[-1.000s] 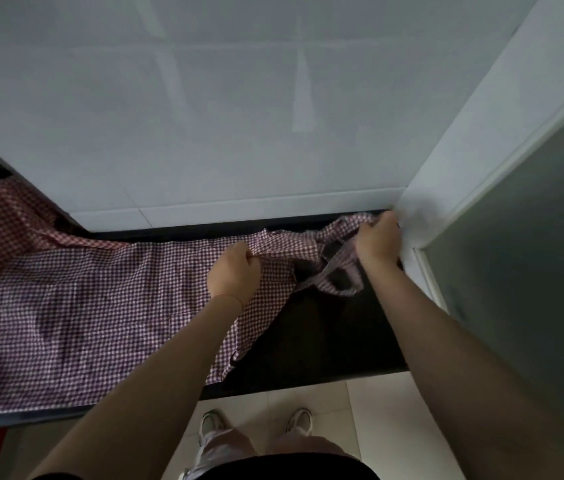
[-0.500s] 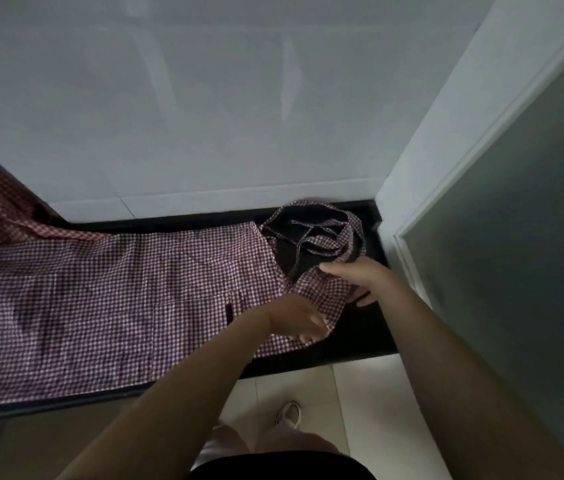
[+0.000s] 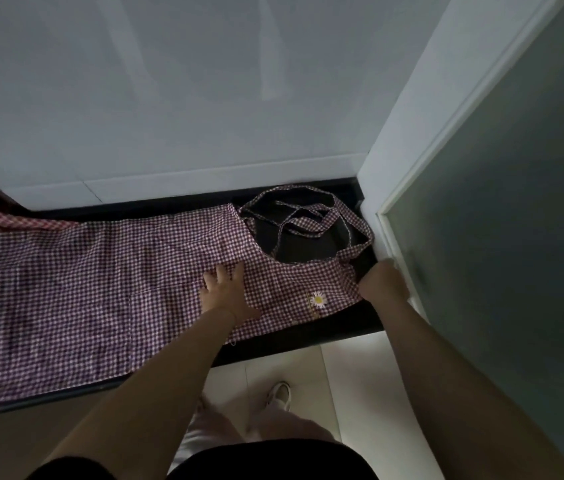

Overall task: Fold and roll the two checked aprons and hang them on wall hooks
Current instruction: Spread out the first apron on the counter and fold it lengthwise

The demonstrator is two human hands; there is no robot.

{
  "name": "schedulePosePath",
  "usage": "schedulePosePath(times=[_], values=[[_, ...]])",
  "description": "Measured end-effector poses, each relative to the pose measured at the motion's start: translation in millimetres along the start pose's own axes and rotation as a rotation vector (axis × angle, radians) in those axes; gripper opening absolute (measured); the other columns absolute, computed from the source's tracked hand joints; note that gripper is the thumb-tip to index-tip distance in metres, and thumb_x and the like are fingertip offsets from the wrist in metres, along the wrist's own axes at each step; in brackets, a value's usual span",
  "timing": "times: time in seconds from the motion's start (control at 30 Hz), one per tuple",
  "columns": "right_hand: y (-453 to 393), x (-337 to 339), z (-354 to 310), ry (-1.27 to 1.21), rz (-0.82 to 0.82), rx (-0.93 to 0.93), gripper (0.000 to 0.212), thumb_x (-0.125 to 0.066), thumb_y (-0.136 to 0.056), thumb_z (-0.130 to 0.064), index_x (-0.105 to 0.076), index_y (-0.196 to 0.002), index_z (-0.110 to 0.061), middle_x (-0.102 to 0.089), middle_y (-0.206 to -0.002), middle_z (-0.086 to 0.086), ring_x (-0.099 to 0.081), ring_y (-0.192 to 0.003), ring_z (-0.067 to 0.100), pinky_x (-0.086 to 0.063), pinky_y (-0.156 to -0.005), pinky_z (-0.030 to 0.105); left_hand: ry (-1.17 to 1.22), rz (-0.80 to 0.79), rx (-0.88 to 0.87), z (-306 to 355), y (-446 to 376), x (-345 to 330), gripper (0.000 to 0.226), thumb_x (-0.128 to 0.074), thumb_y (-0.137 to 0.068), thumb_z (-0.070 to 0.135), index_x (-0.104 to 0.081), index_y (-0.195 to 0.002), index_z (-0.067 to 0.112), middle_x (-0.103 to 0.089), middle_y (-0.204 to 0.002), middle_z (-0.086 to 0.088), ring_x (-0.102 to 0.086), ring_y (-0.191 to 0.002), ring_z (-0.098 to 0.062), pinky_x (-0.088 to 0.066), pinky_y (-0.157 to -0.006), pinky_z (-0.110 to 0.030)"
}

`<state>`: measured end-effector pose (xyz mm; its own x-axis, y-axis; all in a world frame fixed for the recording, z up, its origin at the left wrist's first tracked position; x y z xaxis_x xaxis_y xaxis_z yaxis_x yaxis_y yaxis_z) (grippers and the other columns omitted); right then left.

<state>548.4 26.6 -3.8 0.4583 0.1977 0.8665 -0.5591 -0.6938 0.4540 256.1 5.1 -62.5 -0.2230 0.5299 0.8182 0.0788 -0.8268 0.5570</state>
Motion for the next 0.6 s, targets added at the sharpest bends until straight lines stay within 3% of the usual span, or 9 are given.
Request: schedulePosePath(times=[0.1, 0.17, 0.23, 0.33, 0.43, 0.47, 0.53, 0.6], values=[[5, -1, -31, -0.012, 0.108, 0.373, 0.038, -0.063, -0.084, -0.018, -0.052, -0.119, -0.006, -0.056, -0.123, 0.015, -0.055, -0.113, 0.033, -0.049, -0.091, 0.043, -0.038, -0.025, 0.018, 6, 1, -1, 0.124, -0.078, -0.069, 0.058, 0.006, -0.154, 0.027, 0.003, -0.16, -0.02, 0.0, -0.145, -0.049, -0.02, -0.116, -0.057], [16, -10, -52, 0.007, 0.012, 0.628, 0.043, -0.064, -0.079, -0.025, -0.055, -0.119, -0.011, -0.054, -0.121, 0.01, -0.053, -0.113, 0.029, -0.047, -0.093, 0.042, -0.047, -0.048, 0.027, 5, 1, 0, 0.128, -0.08, -0.068, 0.056, 0.01, -0.154, 0.027, 0.005, -0.16, -0.021, 0.0, -0.145, -0.049, -0.021, -0.116, -0.057], [22, -24, -65, 0.136, -0.15, 0.762, 0.048, -0.063, -0.074, -0.038, -0.06, -0.119, -0.019, -0.055, -0.122, 0.003, -0.049, -0.117, 0.024, -0.04, -0.1, 0.044, -0.069, -0.078, 0.04, -1, 0, 1, 0.133, -0.082, -0.066, 0.056, 0.013, -0.154, 0.027, 0.007, -0.16, -0.022, 0.0, -0.145, -0.049, -0.021, -0.115, -0.057], [22, -36, -72, 0.437, -0.237, 0.841, 0.023, -0.062, -0.078, -0.036, -0.072, -0.089, -0.019, -0.06, -0.103, 0.003, -0.052, -0.103, 0.022, -0.039, -0.098, 0.042, -0.087, -0.109, 0.063, -13, 0, 3, 0.136, -0.084, -0.064, 0.056, 0.015, -0.153, 0.028, 0.01, -0.16, -0.023, 0.001, -0.145, -0.05, -0.021, -0.115, -0.058], [22, -33, -72, 0.296, -0.34, 0.793, 0.028, -0.066, -0.081, -0.032, -0.069, -0.075, -0.004, -0.065, -0.083, 0.013, -0.06, -0.078, 0.024, -0.044, -0.066, 0.03, -0.117, -0.137, 0.07, -18, 1, 5, 0.136, -0.085, -0.065, 0.051, 0.015, -0.154, 0.026, 0.013, -0.159, -0.025, 0.002, -0.144, -0.052, -0.019, -0.115, -0.059], [19, -31, -71, 0.239, -0.388, 0.752, 0.027, -0.068, -0.083, -0.031, -0.068, -0.074, -0.005, -0.065, -0.079, 0.01, -0.06, -0.075, 0.021, -0.042, -0.063, 0.028, -0.119, -0.148, 0.072, -18, 0, 5, 0.135, -0.085, -0.066, 0.048, 0.015, -0.154, 0.026, 0.014, -0.158, -0.025, 0.003, -0.144, -0.053, -0.019, -0.116, -0.059], [13, -25, -69, 0.311, -0.388, 0.739, 0.026, -0.066, -0.087, -0.035, -0.063, -0.074, -0.013, -0.062, -0.08, 0.003, -0.059, -0.082, 0.019, -0.045, -0.074, 0.031, -0.118, -0.174, 0.081, -15, -1, 5, 0.134, -0.085, -0.067, 0.044, 0.017, -0.153, 0.027, 0.016, -0.158, -0.026, 0.005, -0.143, -0.054, -0.019, -0.116, -0.06], [4, -18, -64, 0.603, -0.235, 0.729, 0.02, -0.06, -0.091, -0.036, -0.065, -0.089, -0.016, -0.064, -0.096, 0.002, -0.06, -0.099, 0.022, -0.038, -0.099, 0.042, -0.133, -0.191, 0.075, -14, -1, 4, 0.134, -0.085, -0.067, 0.045, 0.017, -0.153, 0.032, 0.016, -0.157, -0.027, 0.004, -0.143, -0.055, -0.021, -0.115, -0.061]])
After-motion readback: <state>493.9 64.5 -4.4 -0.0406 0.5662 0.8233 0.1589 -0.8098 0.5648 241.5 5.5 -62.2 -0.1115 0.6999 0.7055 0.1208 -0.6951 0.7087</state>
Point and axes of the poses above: each hand's wrist, its own y-axis away from the middle knuckle, its own x-axis out of the back of the hand, z = x × y, the point moved 4 cm from there along -y, towards the middle knuckle
